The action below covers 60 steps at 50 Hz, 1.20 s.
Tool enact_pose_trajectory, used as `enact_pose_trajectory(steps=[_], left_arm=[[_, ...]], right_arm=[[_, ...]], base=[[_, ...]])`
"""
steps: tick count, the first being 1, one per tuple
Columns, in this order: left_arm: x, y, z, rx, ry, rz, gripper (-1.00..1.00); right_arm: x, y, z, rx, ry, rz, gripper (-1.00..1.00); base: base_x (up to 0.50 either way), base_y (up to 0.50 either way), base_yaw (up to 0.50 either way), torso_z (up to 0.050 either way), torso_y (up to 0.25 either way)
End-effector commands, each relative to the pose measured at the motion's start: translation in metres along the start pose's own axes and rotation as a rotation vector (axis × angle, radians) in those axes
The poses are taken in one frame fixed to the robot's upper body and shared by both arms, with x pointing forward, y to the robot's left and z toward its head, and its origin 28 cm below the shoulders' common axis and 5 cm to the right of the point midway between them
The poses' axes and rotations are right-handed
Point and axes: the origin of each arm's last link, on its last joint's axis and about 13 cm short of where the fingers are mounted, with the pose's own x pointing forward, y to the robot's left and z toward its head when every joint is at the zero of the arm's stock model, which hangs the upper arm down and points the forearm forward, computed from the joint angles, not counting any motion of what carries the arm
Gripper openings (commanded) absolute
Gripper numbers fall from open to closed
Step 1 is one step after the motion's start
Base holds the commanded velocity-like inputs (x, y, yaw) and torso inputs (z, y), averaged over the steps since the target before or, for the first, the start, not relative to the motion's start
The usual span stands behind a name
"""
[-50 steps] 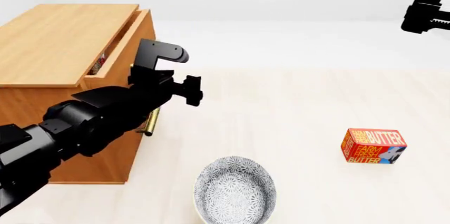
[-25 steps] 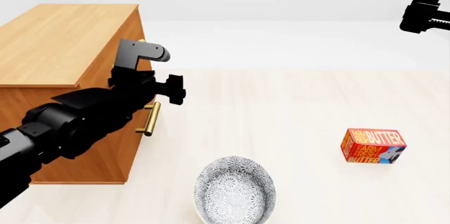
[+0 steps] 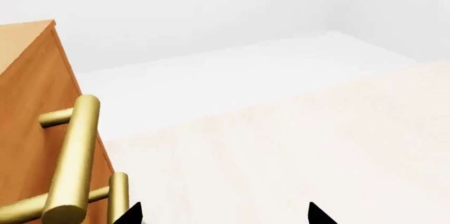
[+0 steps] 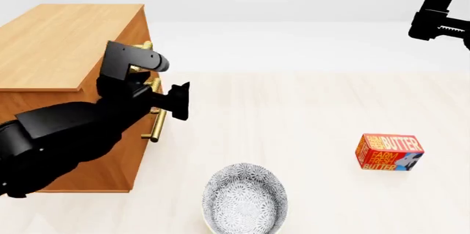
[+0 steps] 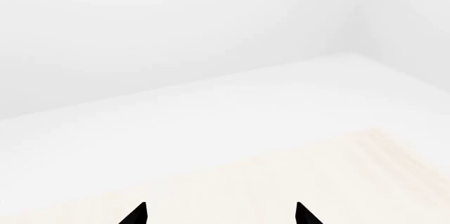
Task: Put the chocolate pudding in the top drawer of the cabinet and close it.
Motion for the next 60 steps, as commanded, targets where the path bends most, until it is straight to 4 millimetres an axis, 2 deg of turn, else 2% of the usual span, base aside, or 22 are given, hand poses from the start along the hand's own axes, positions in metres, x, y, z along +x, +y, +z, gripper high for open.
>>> enact_pose_trajectory(steps=[1,7,16,22,29,34,53,60], left_arm=[[-0.033,-0.014,0.030,0.053,-0.099,-0.056,1.00],[-0.043,-0.016,0.049,0.062,-0.151,-0.068,1.00],[-0.057,-0.010,0.072,0.069,-0.233,-0.052,1.00],[-0.067,0.000,0.080,0.066,-0.268,-0.014,1.00],[-0.087,0.013,0.085,0.059,-0.315,0.043,1.00],[-0.102,0.020,0.083,0.058,-0.341,0.072,1.00],[-0.155,0.035,0.052,0.062,-0.421,0.206,1.00],[-0.167,0.040,0.043,0.030,-0.461,0.287,1.00]], right_arm=[[0.003,0.008,-0.009,0.004,0.002,0.039,1.00],[0.000,0.010,-0.018,-0.001,0.005,0.062,1.00],[-0.024,0.004,-0.023,-0.032,-0.003,0.109,1.00],[-0.040,0.001,-0.024,-0.056,-0.016,0.130,1.00],[-0.064,0.000,-0.021,-0.112,-0.043,0.153,1.00],[-0.082,0.000,-0.023,-0.150,-0.059,0.170,1.00],[-0.135,-0.003,-0.034,-0.234,-0.106,0.183,1.00],[-0.141,0.003,-0.040,-0.213,-0.116,0.174,1.00]], base=[[0.00,0.00,0.00,0.000,0.000],[0.00,0.00,0.00,0.000,0.000],[0.00,0.00,0.00,0.000,0.000],[0.00,0.00,0.00,0.000,0.000],[0.00,0.00,0.00,0.000,0.000],[0.00,0.00,0.00,0.000,0.000],[0.00,0.00,0.00,0.000,0.000],[0.00,0.00,0.00,0.000,0.000]])
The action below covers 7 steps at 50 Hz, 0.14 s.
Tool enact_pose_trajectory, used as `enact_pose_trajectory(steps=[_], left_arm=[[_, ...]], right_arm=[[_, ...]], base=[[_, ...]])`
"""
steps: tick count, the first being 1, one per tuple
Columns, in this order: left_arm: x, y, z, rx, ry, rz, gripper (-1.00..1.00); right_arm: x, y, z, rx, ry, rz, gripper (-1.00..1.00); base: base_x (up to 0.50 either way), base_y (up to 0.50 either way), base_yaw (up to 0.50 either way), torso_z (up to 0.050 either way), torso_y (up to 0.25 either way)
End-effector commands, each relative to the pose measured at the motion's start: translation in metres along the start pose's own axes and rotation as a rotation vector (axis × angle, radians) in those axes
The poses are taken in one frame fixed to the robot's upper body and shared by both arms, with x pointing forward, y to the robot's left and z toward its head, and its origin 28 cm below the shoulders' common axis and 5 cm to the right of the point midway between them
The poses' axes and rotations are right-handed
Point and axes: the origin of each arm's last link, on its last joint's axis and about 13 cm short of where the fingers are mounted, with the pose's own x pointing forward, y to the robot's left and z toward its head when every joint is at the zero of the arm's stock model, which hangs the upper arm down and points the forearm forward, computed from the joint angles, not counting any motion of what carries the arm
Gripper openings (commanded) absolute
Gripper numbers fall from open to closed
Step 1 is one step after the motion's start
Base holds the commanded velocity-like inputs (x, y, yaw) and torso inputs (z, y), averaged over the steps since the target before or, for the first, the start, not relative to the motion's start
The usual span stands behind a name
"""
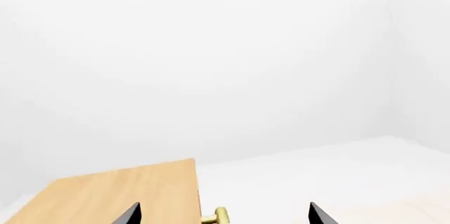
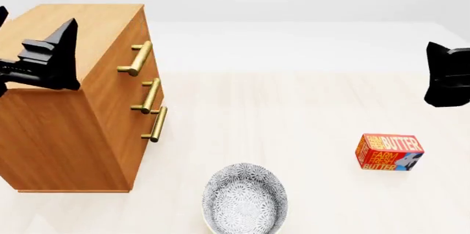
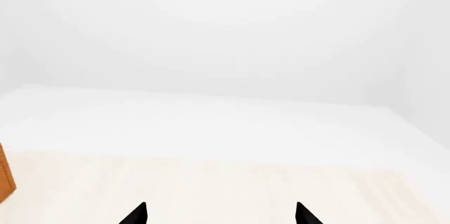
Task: Put the chocolate pudding in the top drawer of the cabinet and close it.
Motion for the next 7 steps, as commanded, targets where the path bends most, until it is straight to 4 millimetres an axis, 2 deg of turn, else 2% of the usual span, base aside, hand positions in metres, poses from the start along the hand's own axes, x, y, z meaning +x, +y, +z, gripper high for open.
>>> enact_pose_trajectory(steps=[1,7], left_arm=[[-0.024,0.010,-0.005,-0.019,-0.053,0.120,1.00],[-0.025,0.011,-0.015,-0.056,-0.104,0.192,1.00]], right_arm=[[-0.019,0.011,-0.007,-0.005,-0.018,-0.007,1.00],[-0.021,0.021,-0.013,0.025,-0.030,-0.012,1.00]], base=[[0.00,0.00,0.00,0.000,0.000],[0.00,0.00,0.00,0.000,0.000]])
